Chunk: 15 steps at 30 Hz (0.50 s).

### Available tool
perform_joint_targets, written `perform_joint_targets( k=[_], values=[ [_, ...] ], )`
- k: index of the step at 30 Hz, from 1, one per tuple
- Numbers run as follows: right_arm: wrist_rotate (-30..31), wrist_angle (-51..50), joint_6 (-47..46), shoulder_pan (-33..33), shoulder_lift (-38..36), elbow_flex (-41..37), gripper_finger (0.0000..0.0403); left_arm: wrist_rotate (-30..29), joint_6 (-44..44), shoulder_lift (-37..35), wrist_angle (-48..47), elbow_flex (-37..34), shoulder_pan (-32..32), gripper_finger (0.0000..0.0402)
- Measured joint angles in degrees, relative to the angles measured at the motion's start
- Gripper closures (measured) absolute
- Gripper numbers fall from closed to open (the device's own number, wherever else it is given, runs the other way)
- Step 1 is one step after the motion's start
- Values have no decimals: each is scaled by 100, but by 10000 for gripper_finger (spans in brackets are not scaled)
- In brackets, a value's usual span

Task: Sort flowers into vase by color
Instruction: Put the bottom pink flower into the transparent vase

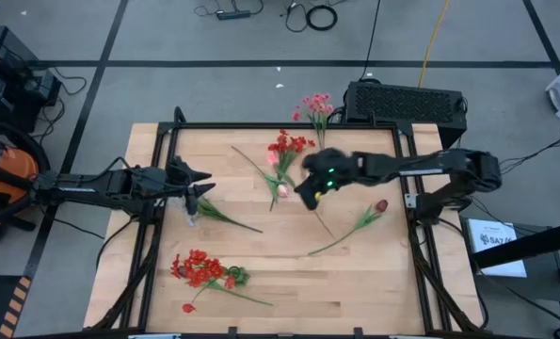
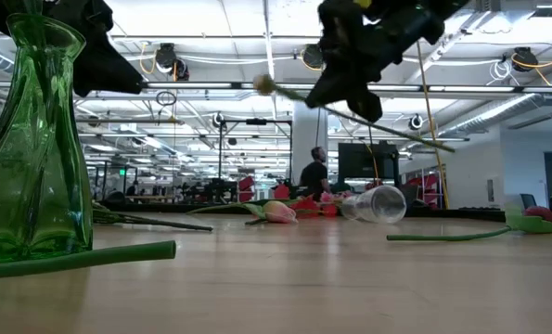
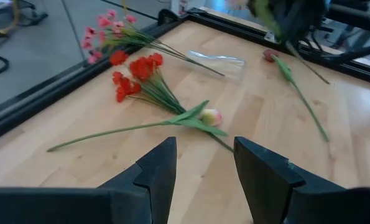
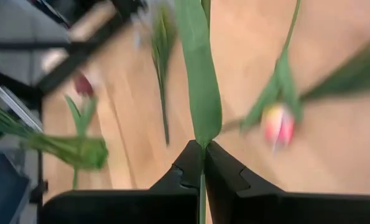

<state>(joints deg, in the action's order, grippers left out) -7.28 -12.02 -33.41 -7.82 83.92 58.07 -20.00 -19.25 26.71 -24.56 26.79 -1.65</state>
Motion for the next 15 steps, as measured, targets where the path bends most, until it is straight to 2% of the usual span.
perform_joint_targets(
  k=[3, 6, 12, 15],
  values=[
    [5, -473, -369, 217, 483, 419, 403, 171, 2, 1, 0, 0, 1, 233],
    [23, -489, -773, 429, 861, 616, 403, 249, 0, 1, -4, 0, 1, 233],
    [1096, -843, -2192, 939, 1246, 623, 403, 311, -4, 1, -7, 0, 2, 233],
    [1193, -871, -2510, 1153, 1299, 625, 403, 344, -4, 1, -16, 0, 1, 233]
  ],
)
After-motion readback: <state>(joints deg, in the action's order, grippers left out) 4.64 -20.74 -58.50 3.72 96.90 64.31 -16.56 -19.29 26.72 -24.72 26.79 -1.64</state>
